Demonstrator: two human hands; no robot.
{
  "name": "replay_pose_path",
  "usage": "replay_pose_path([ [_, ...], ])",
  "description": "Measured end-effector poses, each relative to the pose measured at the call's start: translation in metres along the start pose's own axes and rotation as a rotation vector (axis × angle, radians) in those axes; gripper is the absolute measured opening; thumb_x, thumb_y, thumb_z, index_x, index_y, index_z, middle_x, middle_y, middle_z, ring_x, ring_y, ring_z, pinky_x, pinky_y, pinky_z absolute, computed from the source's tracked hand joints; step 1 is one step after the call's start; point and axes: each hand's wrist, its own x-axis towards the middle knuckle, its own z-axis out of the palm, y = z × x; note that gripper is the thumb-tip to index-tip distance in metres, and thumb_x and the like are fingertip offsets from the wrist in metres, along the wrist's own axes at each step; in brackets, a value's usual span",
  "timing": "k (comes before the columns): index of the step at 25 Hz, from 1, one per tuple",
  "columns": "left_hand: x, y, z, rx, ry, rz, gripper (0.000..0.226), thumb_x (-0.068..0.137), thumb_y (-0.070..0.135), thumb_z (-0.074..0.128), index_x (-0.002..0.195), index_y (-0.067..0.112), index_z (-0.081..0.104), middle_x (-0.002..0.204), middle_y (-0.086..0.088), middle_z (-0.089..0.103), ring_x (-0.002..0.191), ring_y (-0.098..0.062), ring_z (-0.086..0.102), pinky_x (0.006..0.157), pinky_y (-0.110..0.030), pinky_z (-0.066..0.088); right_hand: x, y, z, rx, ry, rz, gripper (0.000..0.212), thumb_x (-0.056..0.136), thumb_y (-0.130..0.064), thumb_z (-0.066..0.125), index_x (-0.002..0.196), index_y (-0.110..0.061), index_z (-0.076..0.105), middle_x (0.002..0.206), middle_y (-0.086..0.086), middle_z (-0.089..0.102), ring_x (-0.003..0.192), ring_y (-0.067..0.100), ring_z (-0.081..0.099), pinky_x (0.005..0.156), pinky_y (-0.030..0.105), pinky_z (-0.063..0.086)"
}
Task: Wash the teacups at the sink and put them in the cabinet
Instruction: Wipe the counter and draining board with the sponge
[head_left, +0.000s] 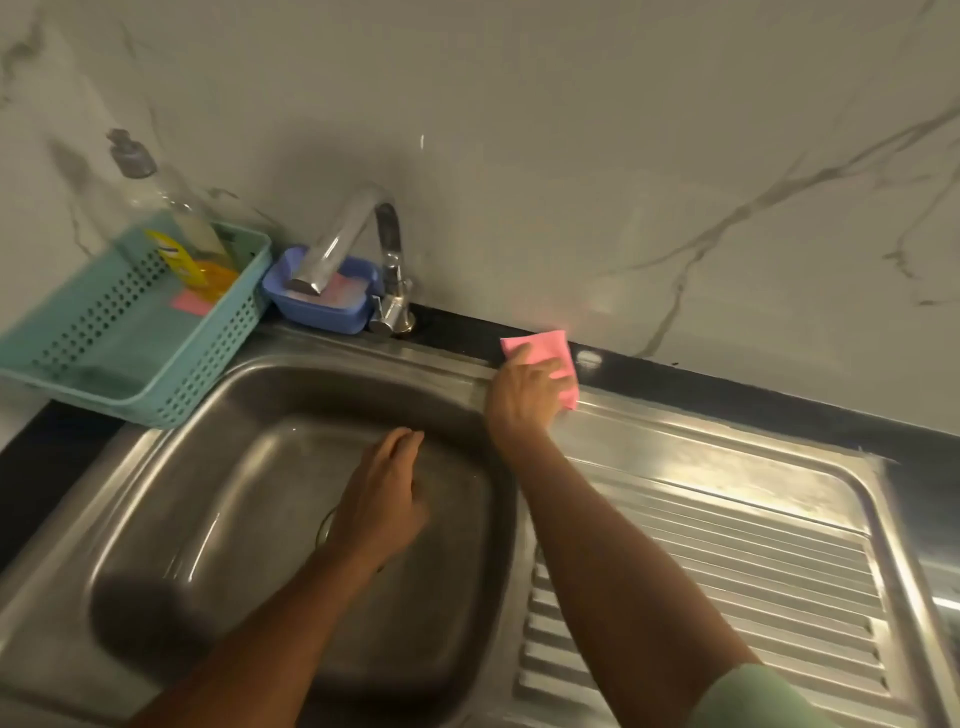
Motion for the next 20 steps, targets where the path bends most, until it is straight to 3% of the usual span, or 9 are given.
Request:
replay_pose_path([
  [4,0.003,-0.033,-0.011,0.028,0.008,-0.03,0.062,0.091,0.008,0.056,0.151,0.008,0.042,0.157,-0.012,0.038,0.146,-0.027,0.032,0.117,-0.04,0.035,-0.032,-0.07,0.016,-0.054,-0.032,-0.163,0.073,0.102,-0.019,0.053,0.159,-0.006,0.009,0.155,0.04,0.019,0.138,0.064,0.025,0.104,0.066,0.043],
  [8,0.004,-0.058,-0.021,0.059,0.016,-0.048,0.061,0.089,0.006,0.057,0.149,0.008,0.045,0.153,-0.011,0.043,0.141,-0.028,0.038,0.115,-0.042,0.038,-0.042,-0.089,0.017,-0.114,-0.036,-0.238,0.075,0.102,-0.016,0.052,0.159,-0.007,0.004,0.158,0.039,0.012,0.14,0.064,0.019,0.109,0.066,0.038],
  [11,0.001,-0.059,-0.018,0.05,0.006,-0.048,0.055,0.085,0.002,0.057,0.139,0.006,0.053,0.142,-0.011,0.051,0.129,-0.032,0.048,0.105,-0.045,0.045,-0.057,-0.102,0.033,-0.161,0.027,-0.489,0.071,0.101,-0.015,0.051,0.157,-0.006,0.009,0.157,0.036,0.014,0.142,0.061,0.019,0.109,0.062,0.04],
  [14,-0.011,-0.066,-0.013,0.038,-0.026,-0.119,0.041,0.081,0.012,0.054,0.12,0.009,0.068,0.127,-0.01,0.06,0.115,-0.031,0.055,0.092,-0.044,0.052,-0.084,-0.11,0.058,-0.072,-0.168,-0.772,0.062,0.099,-0.014,0.054,0.154,-0.015,0.025,0.159,0.026,0.016,0.148,0.053,0.012,0.105,0.058,0.045],
  [17,-0.025,-0.083,-0.017,0.063,-0.06,-0.131,0.044,0.083,0.018,0.056,0.126,0.014,0.067,0.145,-0.001,0.052,0.128,-0.028,0.05,0.101,-0.044,0.05,-0.1,-0.089,0.069,0.049,-0.33,-0.711,0.06,0.102,-0.011,0.048,0.156,-0.027,0.027,0.162,0.02,0.019,0.151,0.043,0.018,0.112,0.053,0.042],
  [20,-0.029,-0.085,-0.021,0.062,-0.046,-0.151,0.049,0.087,0.01,0.062,0.135,0.011,0.061,0.154,-0.002,0.043,0.137,-0.028,0.042,0.109,-0.042,0.043,-0.088,-0.045,0.041,0.267,-0.147,-0.569,0.065,0.099,-0.004,0.043,0.157,-0.032,0.03,0.163,0.014,0.024,0.144,0.034,0.038,0.113,0.045,0.042],
])
